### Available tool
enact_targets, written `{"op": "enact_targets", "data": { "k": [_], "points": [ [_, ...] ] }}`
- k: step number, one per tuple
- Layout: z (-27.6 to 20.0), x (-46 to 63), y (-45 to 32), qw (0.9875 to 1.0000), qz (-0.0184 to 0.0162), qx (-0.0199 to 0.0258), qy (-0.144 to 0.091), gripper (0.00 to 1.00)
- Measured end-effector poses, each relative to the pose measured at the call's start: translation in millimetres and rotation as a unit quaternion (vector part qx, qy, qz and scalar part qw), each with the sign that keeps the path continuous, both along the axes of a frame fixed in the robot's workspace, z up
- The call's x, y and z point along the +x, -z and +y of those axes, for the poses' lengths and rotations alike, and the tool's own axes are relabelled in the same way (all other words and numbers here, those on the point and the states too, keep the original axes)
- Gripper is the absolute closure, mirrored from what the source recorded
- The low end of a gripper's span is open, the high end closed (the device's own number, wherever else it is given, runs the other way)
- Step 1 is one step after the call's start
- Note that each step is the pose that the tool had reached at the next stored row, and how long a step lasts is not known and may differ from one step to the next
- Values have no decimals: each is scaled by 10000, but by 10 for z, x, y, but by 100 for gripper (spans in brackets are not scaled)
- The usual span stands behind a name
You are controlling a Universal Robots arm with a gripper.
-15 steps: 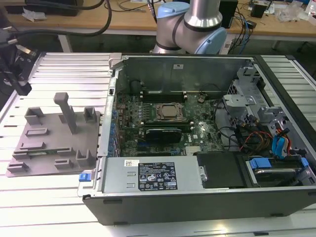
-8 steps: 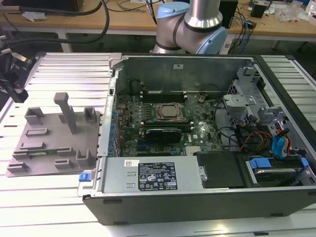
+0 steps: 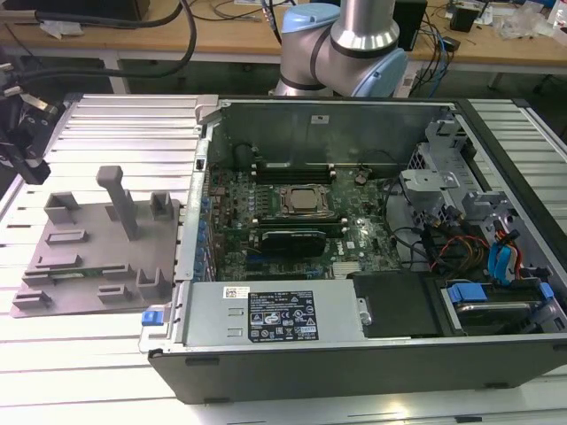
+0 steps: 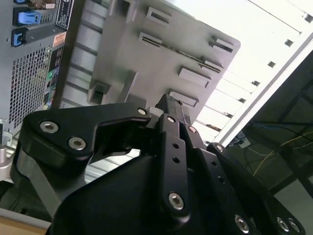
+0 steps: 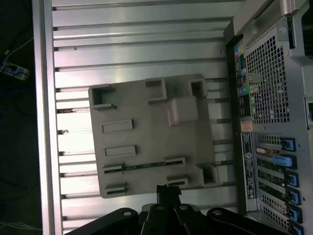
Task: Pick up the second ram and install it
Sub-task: 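Pick up the second ram and move it above second insertion slot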
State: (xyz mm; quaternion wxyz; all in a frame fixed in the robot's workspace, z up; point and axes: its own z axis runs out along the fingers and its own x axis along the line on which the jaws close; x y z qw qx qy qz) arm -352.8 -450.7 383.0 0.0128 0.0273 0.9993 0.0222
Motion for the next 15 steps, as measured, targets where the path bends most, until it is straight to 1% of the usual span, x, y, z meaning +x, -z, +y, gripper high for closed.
{"op": "enact_targets", "data": {
  "k": [1, 2, 3, 5, 6, 7, 8, 9, 11, 12, 13, 14, 15],
  "points": [
    [0, 0, 0, 9999, 0, 0, -131, 92],
    [0, 0, 0, 9996, 0, 0, -299, 92],
    [0, 0, 1, 9992, -1, 0, -408, 92],
    [0, 0, 0, 9974, 0, 0, -727, 92],
    [0, 0, 0, 9964, 0, 0, -847, 92],
    [0, 0, 1, 9950, -1, 0, -1003, 92],
    [0, 0, 1, 9930, 0, 0, -1182, 92],
    [0, 0, 1, 9913, 0, 0, -1317, 92],
    [0, 0, 1, 9887, 0, 0, -1497, 92],
    [0, 0, 1, 9879, 0, 0, -1549, 92],
    [0, 0, 0, 9868, 0, 0, -1620, 92],
    [0, 0, 0, 9853, 0, 0, -1707, 92],
    [0, 0, 0, 9831, 0, 0, -1833, 92]
  ]
}}
